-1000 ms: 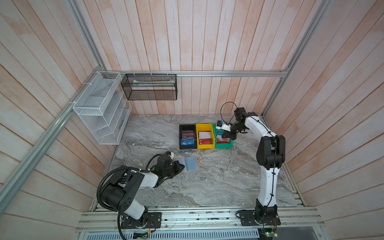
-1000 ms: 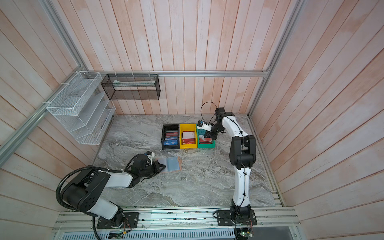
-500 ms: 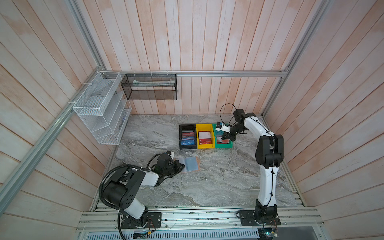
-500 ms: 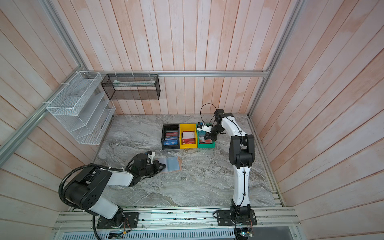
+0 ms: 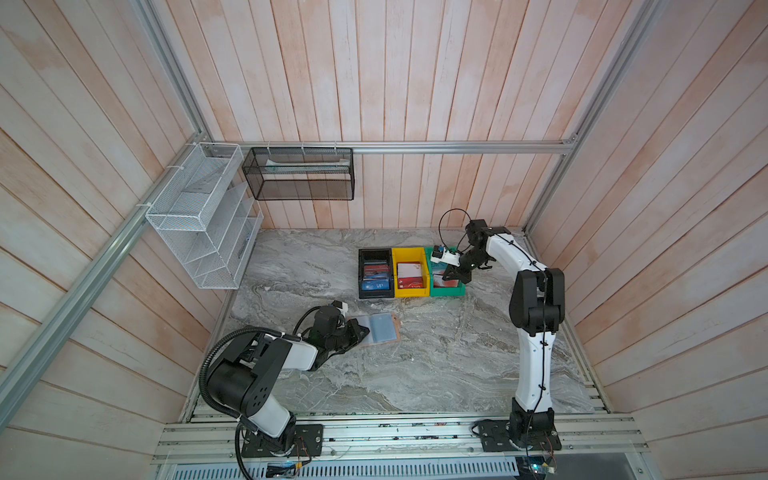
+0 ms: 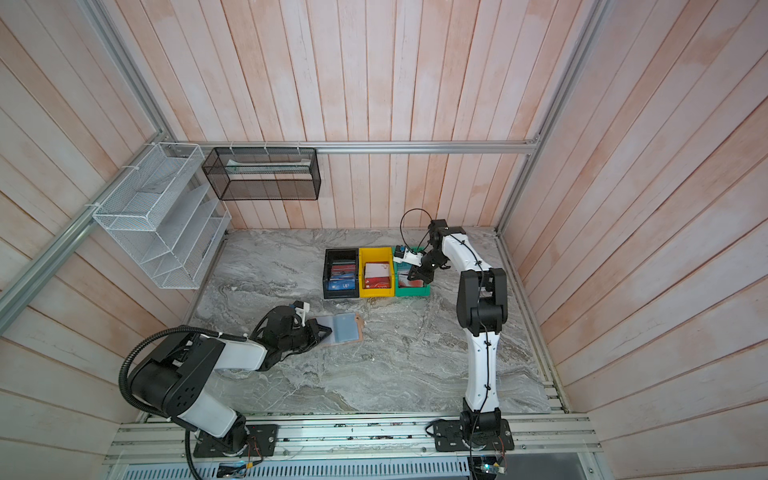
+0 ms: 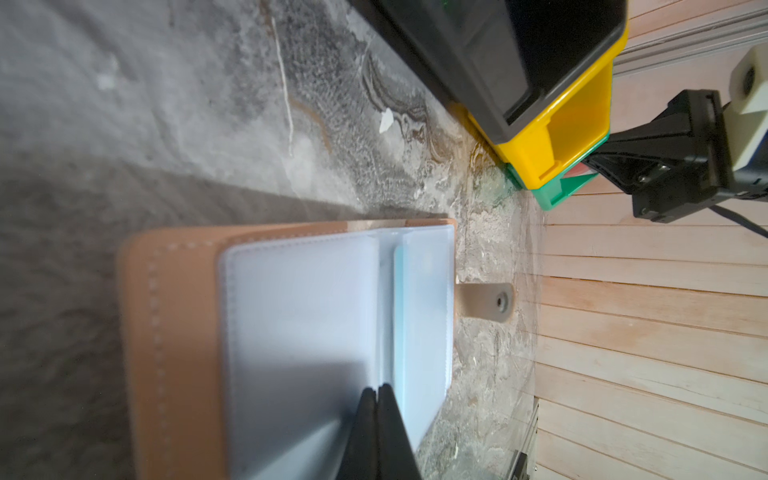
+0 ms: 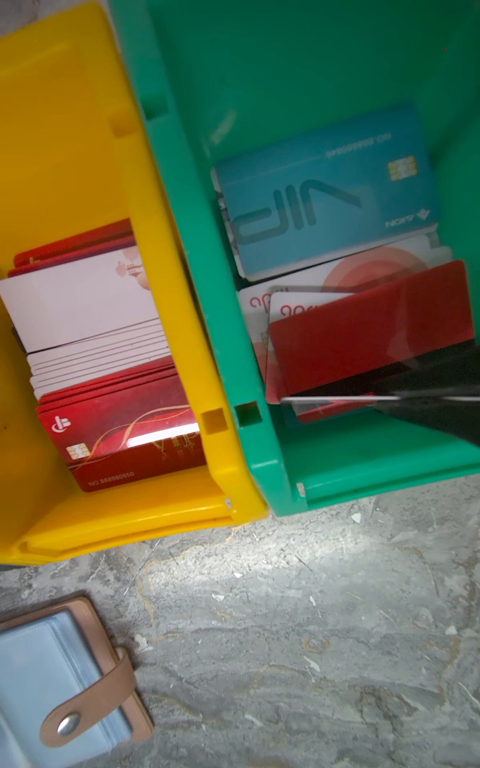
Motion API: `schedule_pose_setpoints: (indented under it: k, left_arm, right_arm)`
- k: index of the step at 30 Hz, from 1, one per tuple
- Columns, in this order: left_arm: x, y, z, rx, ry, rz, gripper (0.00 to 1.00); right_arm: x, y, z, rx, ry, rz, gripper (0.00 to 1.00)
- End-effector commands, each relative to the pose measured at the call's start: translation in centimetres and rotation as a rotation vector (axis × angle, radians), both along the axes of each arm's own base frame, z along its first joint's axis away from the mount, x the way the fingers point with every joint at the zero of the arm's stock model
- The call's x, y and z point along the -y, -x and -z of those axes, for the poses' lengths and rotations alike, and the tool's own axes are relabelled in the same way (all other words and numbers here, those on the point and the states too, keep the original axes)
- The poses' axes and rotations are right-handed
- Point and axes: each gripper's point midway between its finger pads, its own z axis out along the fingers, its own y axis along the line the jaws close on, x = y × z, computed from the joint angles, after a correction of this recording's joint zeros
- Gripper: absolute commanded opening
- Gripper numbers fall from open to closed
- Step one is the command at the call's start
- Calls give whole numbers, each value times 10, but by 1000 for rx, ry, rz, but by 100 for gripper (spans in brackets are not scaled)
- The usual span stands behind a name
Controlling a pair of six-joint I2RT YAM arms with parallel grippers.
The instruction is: Take the credit cards out of the card holder
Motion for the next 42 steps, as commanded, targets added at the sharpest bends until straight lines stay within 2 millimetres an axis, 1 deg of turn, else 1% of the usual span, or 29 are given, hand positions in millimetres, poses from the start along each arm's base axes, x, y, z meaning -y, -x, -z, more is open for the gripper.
schedule_pose_setpoints:
  k: [1,4,6,10,14,18,20,23,27,29,31,33,36,38,40,42]
  left_arm:
    - [2,-6,-4,31,4,15,0]
    - [3,-6,-3,30,3,18,0]
    - [3,-6,-3,29,4,19,0]
    - [3,-6,-2,28,7,21,0]
    - [3,-6,-2,29,8,22,0]
    - [2,-5,-2,30,8,20,0]
    - [2,-5,-3,31,9,19,0]
    - [3,-4,-5,34,12,23,0]
    - [2,-5,-13,52,11,24,0]
    - [2,-5,-17,60,11,28,0]
    - [3,-6,-22,72,8,32,0]
    - [2,-5,-28,82,10,33,0]
    - [1,-3,-40,104,19,33,0]
    - [-1,-1,-44,110,12,27,0]
    - [-4,3,-44,106,-3,25,0]
    - [-7,7,-42,98,-16,22,0]
  right_arm:
    - [2,-12,1,27,27,31,5]
    - [4,-21,-3,63,36,53,11]
    - [3,-23,-7,75,33,58,16]
    - [3,-26,-11,93,29,65,18]
    - [1,-26,-17,103,17,64,25]
    - [1,-30,-29,139,12,68,26]
    - [0,-32,-38,162,5,77,26]
    - [-4,-31,-59,195,-20,87,26]
    - [-9,-22,-93,257,-80,114,26]
    - [-10,-18,-106,298,-90,136,26]
    - [-8,-15,-123,344,-106,210,26]
    - [-8,-8,-134,350,-144,289,26]
    - [-23,17,-142,291,-255,368,26]
    - [-41,39,-146,205,-365,408,24]
    - [-62,62,-146,96,-480,430,22]
    - [-85,83,-141,-31,-571,456,16]
